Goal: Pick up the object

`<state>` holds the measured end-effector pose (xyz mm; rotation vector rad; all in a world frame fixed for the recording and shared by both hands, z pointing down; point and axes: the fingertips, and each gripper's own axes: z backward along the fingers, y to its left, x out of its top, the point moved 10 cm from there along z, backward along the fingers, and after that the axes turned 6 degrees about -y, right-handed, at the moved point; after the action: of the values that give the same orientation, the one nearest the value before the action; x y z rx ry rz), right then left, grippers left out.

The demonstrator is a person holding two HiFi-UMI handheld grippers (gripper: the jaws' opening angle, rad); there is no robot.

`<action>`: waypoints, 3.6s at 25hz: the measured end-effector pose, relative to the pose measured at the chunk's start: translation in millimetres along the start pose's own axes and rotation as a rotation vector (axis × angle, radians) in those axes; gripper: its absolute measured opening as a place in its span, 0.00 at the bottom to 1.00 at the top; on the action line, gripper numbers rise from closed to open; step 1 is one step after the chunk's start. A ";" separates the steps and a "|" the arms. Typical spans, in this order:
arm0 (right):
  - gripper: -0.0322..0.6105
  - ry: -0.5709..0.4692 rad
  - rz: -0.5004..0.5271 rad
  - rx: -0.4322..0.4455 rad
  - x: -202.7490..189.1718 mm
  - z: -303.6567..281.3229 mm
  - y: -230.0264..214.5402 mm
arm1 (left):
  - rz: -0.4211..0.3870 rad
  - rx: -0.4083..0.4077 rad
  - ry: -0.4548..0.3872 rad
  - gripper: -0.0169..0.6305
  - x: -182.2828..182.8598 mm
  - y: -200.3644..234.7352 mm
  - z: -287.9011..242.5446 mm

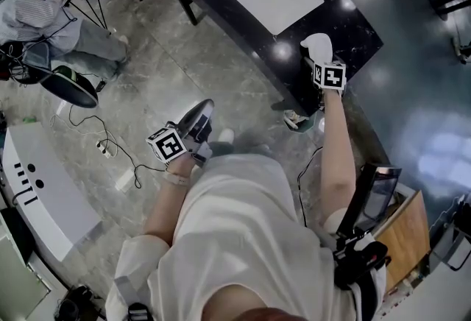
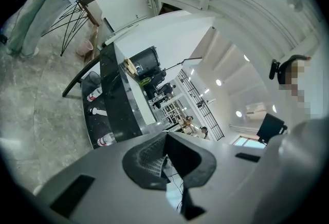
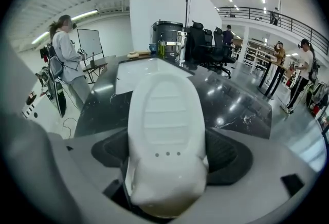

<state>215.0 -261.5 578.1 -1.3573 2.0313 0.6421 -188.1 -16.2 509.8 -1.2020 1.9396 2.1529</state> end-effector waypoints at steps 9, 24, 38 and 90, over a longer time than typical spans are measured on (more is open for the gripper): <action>0.70 -0.034 0.023 -0.006 -6.3 0.5 1.9 | 0.003 0.002 -0.001 0.03 -5.3 8.5 5.0; 0.70 -0.094 -0.167 0.094 -18.3 20.5 17.2 | 0.008 -0.015 -0.003 0.03 -6.4 14.2 17.8; 0.70 -0.345 -0.563 0.307 -7.2 76.1 52.1 | -0.011 -0.077 0.083 0.03 -2.0 7.6 15.2; 0.70 -0.945 -1.173 0.670 -75.8 269.2 151.9 | 0.033 -0.676 0.466 0.03 -55.3 -93.6 -100.7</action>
<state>153.8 24.8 453.2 -1.1889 0.4228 -0.0147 -51.7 -53.8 465.6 -1.9140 1.3389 2.8675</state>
